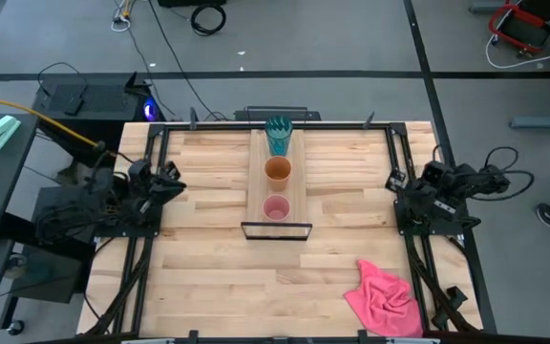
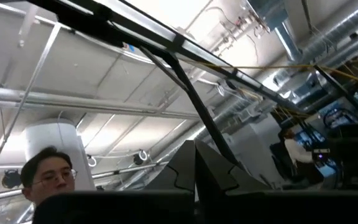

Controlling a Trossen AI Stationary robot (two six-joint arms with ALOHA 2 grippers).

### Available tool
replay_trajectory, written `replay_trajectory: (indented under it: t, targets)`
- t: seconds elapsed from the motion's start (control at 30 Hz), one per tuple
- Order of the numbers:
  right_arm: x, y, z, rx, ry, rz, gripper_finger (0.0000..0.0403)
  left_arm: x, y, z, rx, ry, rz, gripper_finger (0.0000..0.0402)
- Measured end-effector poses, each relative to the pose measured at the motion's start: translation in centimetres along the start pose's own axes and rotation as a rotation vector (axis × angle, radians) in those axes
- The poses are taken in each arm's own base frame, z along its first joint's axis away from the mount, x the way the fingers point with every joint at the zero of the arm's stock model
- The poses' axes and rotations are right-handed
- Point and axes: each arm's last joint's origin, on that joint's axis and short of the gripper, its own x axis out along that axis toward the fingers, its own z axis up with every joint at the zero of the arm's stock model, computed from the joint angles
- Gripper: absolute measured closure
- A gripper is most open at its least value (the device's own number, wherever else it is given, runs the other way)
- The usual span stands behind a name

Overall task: Stack small to large cups/mugs on shelf
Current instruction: Return to Home Position

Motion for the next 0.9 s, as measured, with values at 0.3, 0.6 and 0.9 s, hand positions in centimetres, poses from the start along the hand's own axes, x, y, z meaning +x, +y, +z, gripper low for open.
replay_trajectory:
  t: [0.3,0.6,0.9]
  targets:
    - [-1.4,-1.7,-2.7,0.036,-0.019,0.005,0.0393,-0.4,1.8,-2.9,-0.049,-0.043,-0.03,0.0327]
    - [-1.5,-2.6,-4.3,0.025,0.156,-0.089,0.0393,-0.5,2.7,-4.4,-0.02,0.093,0.053,0.033]
    - [-2.7,-4.4,-7.1,-0.229,0.492,-0.237,0.0393,-1.1,4.1,-6.4,0.146,0.312,0.202,0.0322]
